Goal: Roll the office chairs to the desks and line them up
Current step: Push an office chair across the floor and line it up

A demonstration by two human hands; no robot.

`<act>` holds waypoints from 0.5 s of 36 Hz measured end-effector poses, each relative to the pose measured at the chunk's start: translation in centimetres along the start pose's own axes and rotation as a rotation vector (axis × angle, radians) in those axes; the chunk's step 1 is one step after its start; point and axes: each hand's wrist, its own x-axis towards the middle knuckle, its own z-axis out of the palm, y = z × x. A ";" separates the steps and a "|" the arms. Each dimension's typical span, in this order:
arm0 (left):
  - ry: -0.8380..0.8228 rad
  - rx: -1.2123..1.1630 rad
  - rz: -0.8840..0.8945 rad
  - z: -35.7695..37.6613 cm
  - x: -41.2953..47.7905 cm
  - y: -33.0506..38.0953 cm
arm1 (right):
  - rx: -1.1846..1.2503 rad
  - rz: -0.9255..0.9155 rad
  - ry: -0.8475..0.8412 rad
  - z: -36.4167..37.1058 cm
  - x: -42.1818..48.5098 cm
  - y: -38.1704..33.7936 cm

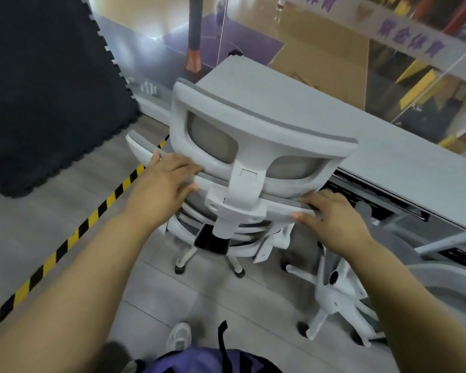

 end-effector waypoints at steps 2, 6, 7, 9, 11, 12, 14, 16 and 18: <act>-0.018 0.000 -0.002 0.0 -0.1 0.2 | -0.014 -0.003 -0.006 0.0 -0.3 0.1; -0.071 -0.005 0.013 -0.2 -0.3 0.5 | -0.034 -0.004 -0.002 -0.1 -1.2 0.4; -0.077 -0.005 0.018 -0.3 -0.4 0.5 | -0.032 -0.007 0.004 -0.1 -1.4 0.4; -0.093 -0.002 0.024 -0.3 -0.6 0.4 | -0.024 -0.013 0.014 -0.1 -1.8 0.3; -0.104 -0.006 0.030 -0.5 -0.7 0.4 | -0.032 -0.027 0.021 0.0 -2.2 0.2; -0.106 -0.009 0.030 -0.6 -0.9 0.5 | -0.042 -0.032 0.020 0.1 -2.5 0.2; -0.105 -0.015 0.031 -0.7 -1.0 0.7 | -0.053 -0.031 0.016 0.1 -3.0 0.1; -0.105 -0.021 0.048 -0.8 -1.2 0.9 | -0.048 -0.024 0.018 0.1 -3.6 0.2; -0.108 -0.032 0.063 -0.8 -1.4 1.2 | -0.045 -0.011 0.017 0.0 -4.2 0.4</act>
